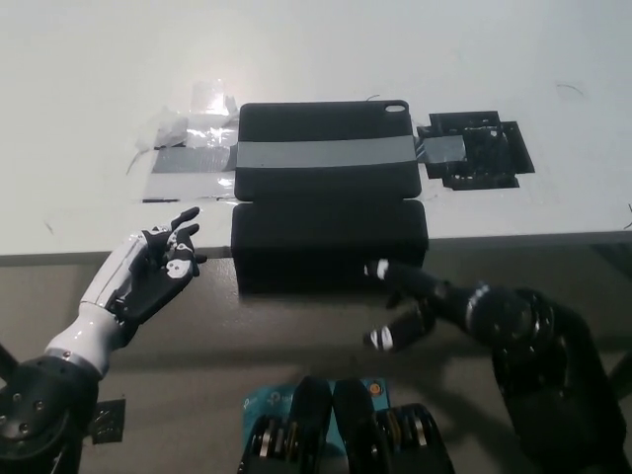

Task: The robot uses its right hand to pull the cover of a folded tablet cover kept in the middle of the desk

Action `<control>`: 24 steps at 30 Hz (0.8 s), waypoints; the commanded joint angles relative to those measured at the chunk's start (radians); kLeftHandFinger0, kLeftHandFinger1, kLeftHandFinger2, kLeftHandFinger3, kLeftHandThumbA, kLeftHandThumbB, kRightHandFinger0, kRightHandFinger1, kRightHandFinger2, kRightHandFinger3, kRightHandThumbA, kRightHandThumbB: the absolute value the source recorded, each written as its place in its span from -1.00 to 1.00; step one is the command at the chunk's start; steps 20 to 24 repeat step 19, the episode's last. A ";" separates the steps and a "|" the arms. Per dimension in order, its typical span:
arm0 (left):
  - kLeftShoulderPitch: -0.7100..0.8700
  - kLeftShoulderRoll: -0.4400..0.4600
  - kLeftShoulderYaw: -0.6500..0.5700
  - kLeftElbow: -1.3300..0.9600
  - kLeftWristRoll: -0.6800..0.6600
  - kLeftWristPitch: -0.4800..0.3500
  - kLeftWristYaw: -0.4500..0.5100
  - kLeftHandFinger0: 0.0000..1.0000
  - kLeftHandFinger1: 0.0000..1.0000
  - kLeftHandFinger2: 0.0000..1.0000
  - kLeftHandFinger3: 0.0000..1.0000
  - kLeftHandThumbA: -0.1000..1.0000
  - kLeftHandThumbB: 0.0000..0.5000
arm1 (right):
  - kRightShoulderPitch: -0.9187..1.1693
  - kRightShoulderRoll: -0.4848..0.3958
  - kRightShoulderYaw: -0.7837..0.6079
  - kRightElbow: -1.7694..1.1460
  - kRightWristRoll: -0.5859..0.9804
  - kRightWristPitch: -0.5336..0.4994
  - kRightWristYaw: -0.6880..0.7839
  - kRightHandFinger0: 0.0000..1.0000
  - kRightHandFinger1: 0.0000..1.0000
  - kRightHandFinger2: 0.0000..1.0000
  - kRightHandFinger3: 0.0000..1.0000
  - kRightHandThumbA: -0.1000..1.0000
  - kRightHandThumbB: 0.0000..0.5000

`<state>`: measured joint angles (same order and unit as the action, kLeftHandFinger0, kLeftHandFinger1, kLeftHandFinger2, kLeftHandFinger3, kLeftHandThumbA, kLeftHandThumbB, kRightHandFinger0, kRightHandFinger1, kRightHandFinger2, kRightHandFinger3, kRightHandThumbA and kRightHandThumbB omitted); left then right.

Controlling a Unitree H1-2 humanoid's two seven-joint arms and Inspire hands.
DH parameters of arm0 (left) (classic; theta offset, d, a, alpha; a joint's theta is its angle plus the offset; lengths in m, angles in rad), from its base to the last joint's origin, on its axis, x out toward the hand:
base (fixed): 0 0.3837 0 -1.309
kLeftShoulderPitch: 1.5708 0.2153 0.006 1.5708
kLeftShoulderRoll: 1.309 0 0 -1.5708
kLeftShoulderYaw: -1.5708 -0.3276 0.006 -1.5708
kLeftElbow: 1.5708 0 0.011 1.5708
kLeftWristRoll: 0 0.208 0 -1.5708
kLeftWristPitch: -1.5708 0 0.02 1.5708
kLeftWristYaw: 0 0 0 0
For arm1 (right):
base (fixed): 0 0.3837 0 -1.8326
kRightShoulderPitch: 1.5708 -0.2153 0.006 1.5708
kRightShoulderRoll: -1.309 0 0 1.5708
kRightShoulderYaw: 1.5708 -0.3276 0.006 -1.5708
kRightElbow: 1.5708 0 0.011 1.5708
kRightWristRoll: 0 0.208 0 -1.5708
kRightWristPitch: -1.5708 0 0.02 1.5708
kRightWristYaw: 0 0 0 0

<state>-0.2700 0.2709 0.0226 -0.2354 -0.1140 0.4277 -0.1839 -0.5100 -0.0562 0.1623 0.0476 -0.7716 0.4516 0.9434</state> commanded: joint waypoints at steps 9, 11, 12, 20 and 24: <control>-0.045 0.041 0.017 -0.036 -0.011 0.003 -0.020 0.58 0.91 1.00 1.00 1.00 0.13 | 0.137 0.151 -0.326 -0.324 -0.057 0.018 0.327 0.73 1.00 1.00 0.95 0.04 1.00; -0.039 0.042 0.014 -0.042 -0.010 0.009 -0.020 0.60 0.92 1.00 1.00 1.00 0.13 | 0.150 0.154 -0.353 -0.354 -0.030 0.018 0.327 0.82 1.00 1.00 0.98 0.08 1.00; -0.027 0.042 0.016 -0.042 -0.013 0.002 -0.020 0.60 0.93 1.00 1.00 1.00 0.13 | 0.160 0.158 -0.373 -0.378 -0.016 0.018 0.327 0.92 1.00 1.00 0.99 0.10 1.00; -0.012 0.037 0.012 -0.024 -0.006 -0.030 -0.018 0.59 0.92 1.00 1.00 1.00 0.07 | 0.123 0.196 -0.603 -0.506 0.155 0.018 0.158 0.90 0.78 0.72 0.95 0.01 0.59; -0.012 0.037 0.012 -0.024 -0.006 -0.030 -0.018 0.59 0.92 1.00 1.00 1.00 0.07 | 0.123 0.196 -0.603 -0.506 0.155 0.018 0.158 0.90 0.78 0.72 0.95 0.01 0.59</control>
